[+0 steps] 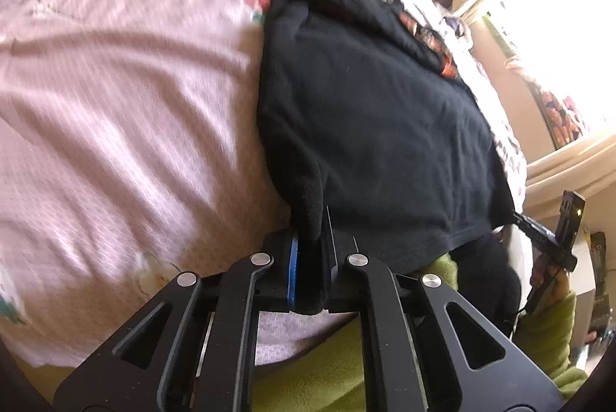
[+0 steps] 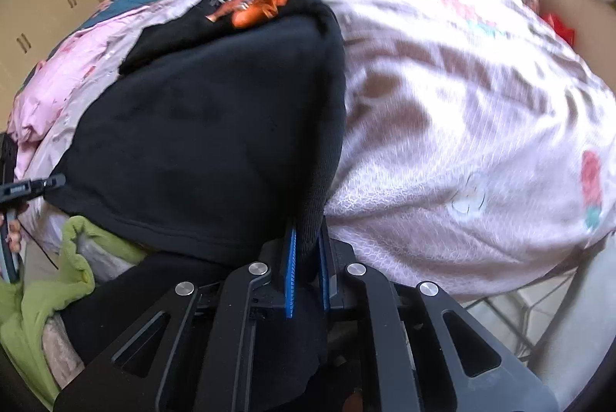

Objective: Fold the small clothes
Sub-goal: 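Close both tools on the sweatshirt hem, one at each hem corner, then lift the hem with both tools and carry it over toward the collar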

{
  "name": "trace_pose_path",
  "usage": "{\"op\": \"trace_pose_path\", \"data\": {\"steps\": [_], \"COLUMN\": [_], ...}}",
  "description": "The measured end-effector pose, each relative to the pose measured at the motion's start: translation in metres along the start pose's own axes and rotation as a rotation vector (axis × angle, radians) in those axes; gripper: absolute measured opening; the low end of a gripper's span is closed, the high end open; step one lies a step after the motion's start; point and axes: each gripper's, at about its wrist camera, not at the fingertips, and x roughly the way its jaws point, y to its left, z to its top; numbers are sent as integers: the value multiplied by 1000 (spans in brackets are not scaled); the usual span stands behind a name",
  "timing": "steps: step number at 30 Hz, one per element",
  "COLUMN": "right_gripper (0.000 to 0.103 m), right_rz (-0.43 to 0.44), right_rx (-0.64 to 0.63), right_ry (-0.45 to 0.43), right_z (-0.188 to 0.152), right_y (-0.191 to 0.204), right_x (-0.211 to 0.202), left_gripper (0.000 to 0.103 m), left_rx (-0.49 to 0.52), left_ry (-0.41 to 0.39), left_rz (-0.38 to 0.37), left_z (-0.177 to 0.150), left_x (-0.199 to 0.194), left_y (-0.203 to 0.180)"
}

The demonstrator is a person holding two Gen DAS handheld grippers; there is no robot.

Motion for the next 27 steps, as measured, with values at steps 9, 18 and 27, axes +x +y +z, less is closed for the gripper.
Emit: {"op": "trace_pose_path", "data": {"steps": [9,18,27], "right_gripper": [8,8,8], "right_rz": [38,33,26], "right_rx": [27,94,186], "right_ry": [-188,-329,-403], "right_z": [40,74,115], "right_y": [13,10,7], "right_x": [-46,-75,-74], "left_gripper": [3,3,3], "left_rx": [32,57,29], "left_ry": [-131,-271,-365], "left_rz": [-71,-98,-128], "left_z": [26,64,100], "left_x": [-39,-62,-70], "left_y": [-7,-19,-16]}}
